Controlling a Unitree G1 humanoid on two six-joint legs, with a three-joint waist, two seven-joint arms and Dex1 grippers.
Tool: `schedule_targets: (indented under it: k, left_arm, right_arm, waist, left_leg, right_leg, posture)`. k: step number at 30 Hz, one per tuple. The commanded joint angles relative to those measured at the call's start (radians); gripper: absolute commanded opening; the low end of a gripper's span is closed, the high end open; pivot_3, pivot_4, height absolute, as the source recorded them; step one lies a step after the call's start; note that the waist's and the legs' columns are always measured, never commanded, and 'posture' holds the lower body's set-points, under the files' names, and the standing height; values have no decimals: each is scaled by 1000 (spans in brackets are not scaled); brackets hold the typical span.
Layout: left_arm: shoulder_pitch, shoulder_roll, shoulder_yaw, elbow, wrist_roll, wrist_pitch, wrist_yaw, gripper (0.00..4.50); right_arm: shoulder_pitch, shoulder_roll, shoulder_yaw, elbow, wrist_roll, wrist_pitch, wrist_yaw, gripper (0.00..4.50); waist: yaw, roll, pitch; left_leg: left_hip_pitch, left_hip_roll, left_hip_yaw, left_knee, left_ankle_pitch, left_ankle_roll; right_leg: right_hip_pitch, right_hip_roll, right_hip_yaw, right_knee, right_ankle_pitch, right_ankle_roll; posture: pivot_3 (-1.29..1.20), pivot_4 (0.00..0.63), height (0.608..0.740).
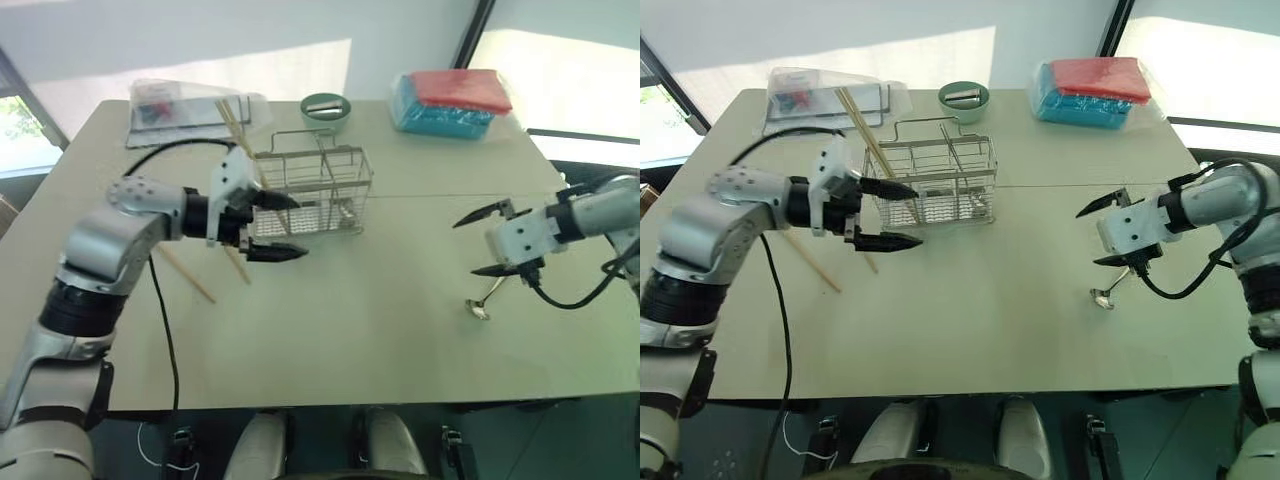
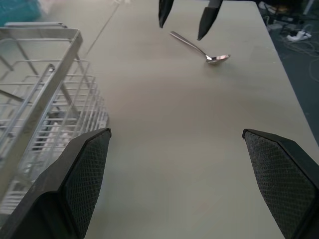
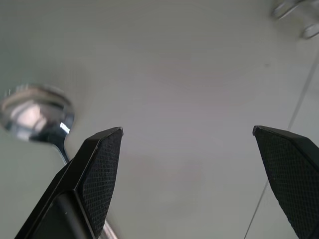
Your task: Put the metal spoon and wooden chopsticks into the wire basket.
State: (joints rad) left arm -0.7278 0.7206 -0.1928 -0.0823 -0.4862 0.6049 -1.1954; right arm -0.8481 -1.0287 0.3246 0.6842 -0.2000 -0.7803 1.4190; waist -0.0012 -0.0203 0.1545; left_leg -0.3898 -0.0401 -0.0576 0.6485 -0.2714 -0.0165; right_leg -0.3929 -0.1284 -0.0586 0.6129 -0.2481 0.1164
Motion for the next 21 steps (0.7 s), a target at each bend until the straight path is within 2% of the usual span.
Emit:
schedule_targets:
  k: [1, 8, 15, 21]
  left_arm:
    - [-22, -2, 5, -25, 7, -12, -21, 4491]
    - [-31, 1, -9, 7, 23, -5, -81, 4491]
    - [-26, -30, -5, -6, 40, -5, -55, 4491]
    - [-20, -23, 15, -28, 28, 18, -47, 4491]
  right_arm:
    - [-108, 18, 63, 151, -101, -174, -13, 4336]
    - [-253, 53, 225, 338, -299, -425, -59, 4336]
    - [-251, 118, 258, 412, -267, -448, -50, 4336]
    - [-258, 124, 284, 444, -301, -447, -54, 4336]
  waist:
    - [-9, 1, 1]
    - [-16, 2, 1]
    - [-15, 2, 1]
    - [-14, 2, 1]
  left_leg:
    - [0, 0, 0, 0, 0, 0]
    - [0, 0, 0, 0, 1, -2]
    - [1, 1, -1, 0, 5, -8]
    - [1, 1, -1, 0, 5, -9]
  right_leg:
    - [0, 0, 0, 0, 0, 0]
    - [0, 1, 1, 1, 0, 0]
    - [0, 2, 2, 2, 0, 0]
    - [0, 2, 2, 2, 0, 0]
  posture:
    - [0, 150, 667]
    - [0, 150, 667]
    - [0, 150, 667]
    - [0, 150, 667]
